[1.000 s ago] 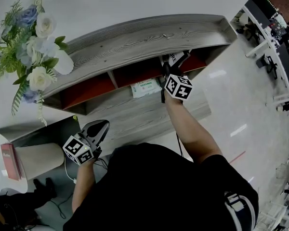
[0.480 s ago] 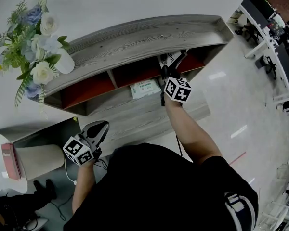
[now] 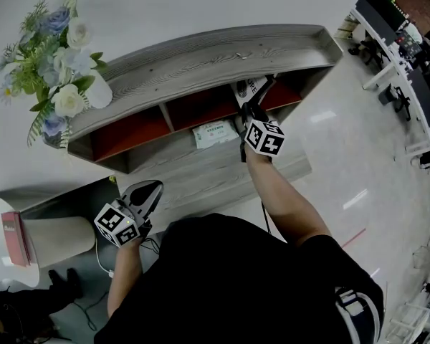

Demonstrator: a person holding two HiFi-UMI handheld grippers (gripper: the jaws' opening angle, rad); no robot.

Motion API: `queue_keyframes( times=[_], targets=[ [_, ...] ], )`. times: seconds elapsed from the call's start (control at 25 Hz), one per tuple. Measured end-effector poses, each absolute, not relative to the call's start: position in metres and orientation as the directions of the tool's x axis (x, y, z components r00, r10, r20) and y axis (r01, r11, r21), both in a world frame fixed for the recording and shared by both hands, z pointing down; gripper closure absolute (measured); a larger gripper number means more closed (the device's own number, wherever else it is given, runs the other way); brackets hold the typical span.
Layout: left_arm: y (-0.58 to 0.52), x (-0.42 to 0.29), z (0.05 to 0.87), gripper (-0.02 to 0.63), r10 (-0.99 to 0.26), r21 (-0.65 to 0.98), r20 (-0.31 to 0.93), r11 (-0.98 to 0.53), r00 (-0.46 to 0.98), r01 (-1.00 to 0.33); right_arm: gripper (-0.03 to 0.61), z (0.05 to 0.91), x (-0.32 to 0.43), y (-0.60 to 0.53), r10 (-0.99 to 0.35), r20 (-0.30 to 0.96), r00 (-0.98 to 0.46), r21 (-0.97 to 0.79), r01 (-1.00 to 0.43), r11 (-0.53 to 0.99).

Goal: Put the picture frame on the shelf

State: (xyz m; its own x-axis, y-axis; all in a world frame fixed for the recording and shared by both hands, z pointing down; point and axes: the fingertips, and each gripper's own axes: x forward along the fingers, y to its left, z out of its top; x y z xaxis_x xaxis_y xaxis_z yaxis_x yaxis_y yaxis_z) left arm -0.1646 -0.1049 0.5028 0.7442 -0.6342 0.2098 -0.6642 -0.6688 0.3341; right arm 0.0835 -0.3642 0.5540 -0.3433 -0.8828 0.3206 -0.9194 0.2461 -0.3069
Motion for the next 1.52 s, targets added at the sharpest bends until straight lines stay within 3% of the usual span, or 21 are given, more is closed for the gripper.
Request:
queue_keyframes(
  times=[0.92,1.2,1.52],
  targets=[
    [-0.092,-0.148,0.494,0.594,-0.624,0.317,0.194,-0.691,0.757,-0.650,0.473,0.550,0.101,-0.325,-0.879,0.324,-0.350,-0.231,-0.930,0.285],
    [-0.092,-0.134,0.489,0.594,-0.612,0.323,0.198,-0.697,0.766,-0.640,0.528,0.545,0.106,-0.312,-0.871,0.328,-0.367,-0.185,-0.929,0.321],
    [-0.085,-0.115,0.484,0.594,-0.596,0.311,0.192,-0.717,0.780,-0.624,0.541,0.543,0.115,-0.291,-0.862,0.332,-0.384,-0.161,-0.923,0.350]
  ],
)
